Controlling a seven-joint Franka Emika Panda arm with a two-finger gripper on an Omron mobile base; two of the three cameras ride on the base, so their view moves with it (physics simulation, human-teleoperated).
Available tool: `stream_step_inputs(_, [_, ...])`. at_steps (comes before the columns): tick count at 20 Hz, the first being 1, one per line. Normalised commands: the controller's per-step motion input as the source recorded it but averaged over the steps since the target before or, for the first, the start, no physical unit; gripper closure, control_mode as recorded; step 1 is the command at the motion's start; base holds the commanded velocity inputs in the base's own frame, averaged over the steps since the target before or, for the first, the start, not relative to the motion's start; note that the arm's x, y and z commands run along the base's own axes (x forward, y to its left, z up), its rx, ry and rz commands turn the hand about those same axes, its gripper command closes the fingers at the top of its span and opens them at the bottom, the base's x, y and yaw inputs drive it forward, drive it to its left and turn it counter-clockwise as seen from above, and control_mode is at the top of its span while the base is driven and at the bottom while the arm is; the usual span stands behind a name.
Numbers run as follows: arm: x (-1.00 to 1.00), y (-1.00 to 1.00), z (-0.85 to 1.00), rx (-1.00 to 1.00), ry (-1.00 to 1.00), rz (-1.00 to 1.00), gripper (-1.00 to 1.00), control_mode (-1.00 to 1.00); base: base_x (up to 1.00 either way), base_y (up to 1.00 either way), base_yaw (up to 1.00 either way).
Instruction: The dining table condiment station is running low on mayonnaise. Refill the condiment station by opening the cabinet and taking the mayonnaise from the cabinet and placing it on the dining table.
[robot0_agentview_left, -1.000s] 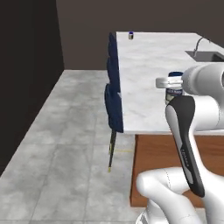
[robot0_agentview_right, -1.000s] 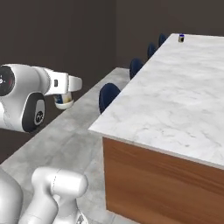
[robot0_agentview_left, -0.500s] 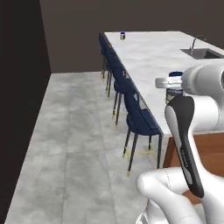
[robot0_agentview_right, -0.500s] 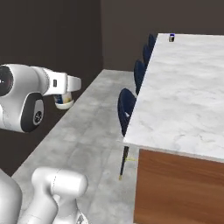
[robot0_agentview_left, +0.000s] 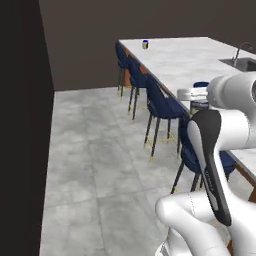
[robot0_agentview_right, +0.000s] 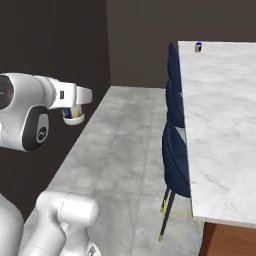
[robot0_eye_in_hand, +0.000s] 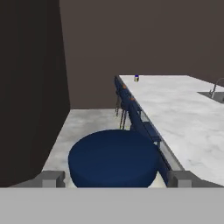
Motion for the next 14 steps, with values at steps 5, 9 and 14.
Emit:
stream_step_inputs(5, [0.0, 0.0, 0.0, 0.0, 0.0, 0.0, 1.0, 1.0, 1.0, 0.34, -0.17])
stream_step_inputs(9, [0.0, 0.0, 0.0, 0.0, 0.0, 0.0, 1.0, 1.0, 1.0, 0.12, -0.21])
stream_step_inputs(14, [0.0, 0.0, 0.0, 0.0, 0.0, 0.0, 1.0, 1.0, 0.99, 0.22, -0.26])
